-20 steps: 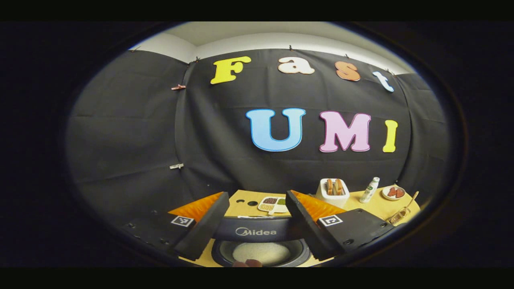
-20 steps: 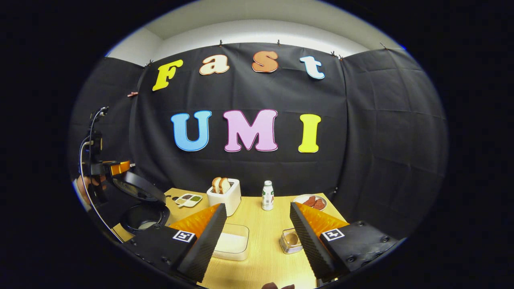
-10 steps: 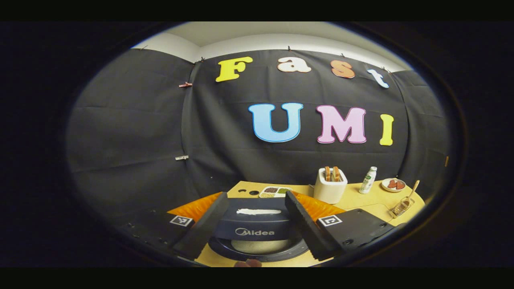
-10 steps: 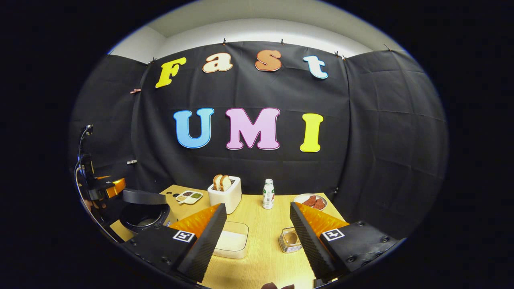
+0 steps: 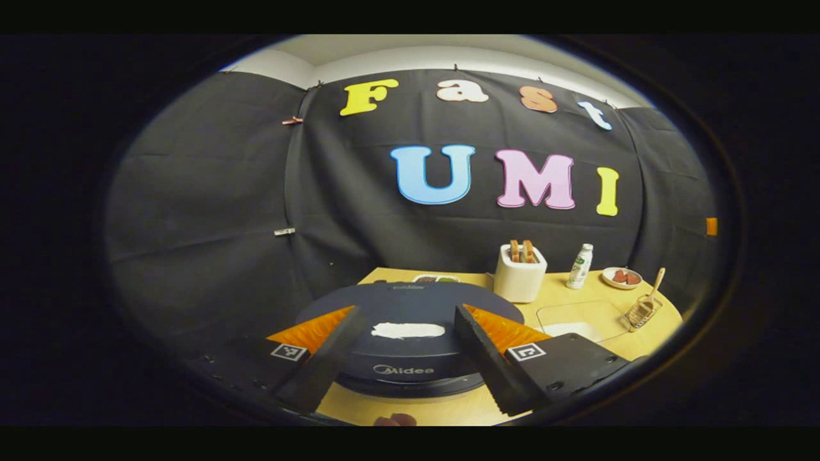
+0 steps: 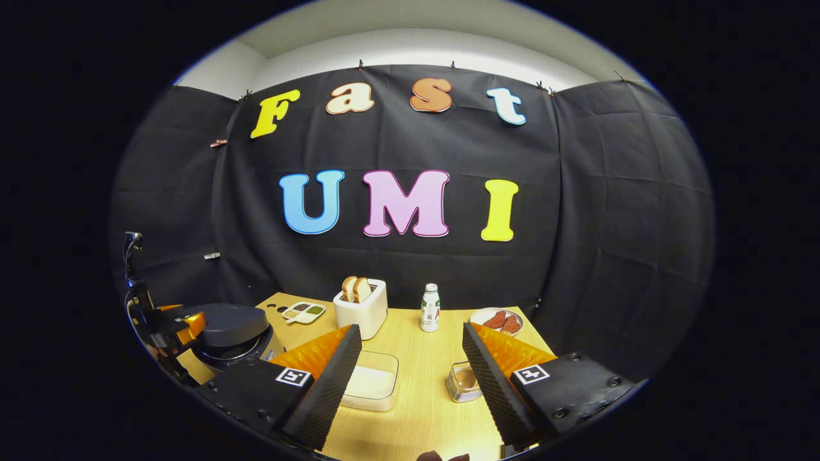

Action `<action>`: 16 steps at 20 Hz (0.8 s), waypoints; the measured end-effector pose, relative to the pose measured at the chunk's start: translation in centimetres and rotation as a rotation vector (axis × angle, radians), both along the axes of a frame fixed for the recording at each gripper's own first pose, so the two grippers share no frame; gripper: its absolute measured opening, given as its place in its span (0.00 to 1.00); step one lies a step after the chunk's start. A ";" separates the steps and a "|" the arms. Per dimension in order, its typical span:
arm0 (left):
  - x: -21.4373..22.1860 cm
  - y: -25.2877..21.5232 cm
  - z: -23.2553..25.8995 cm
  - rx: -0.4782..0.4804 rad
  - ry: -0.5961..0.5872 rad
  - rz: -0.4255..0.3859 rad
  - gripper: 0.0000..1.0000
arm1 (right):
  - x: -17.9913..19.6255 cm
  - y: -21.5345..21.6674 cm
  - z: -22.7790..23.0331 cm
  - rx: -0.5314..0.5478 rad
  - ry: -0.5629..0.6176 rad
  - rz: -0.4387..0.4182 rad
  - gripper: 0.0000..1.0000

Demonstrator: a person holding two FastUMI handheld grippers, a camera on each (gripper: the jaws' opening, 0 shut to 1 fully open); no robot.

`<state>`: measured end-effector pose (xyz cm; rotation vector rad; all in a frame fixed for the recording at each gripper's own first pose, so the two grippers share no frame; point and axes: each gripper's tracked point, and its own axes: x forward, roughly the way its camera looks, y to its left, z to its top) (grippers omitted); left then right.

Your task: Close the left gripper, press the button to open the rice cooker; take a wooden spoon from the chopstick holder with the right hand, scoop a spoonful of rice and pour it into the rice cooker, then put the wooden spoon back into the chopstick holder.

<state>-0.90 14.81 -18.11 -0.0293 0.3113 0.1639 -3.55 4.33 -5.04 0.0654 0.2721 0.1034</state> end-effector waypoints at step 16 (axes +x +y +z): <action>-1.8 -0.5 -4.7 0.003 -0.003 -0.014 0.99 | -0.8 -0.8 -0.5 -0.022 0.018 -0.006 0.99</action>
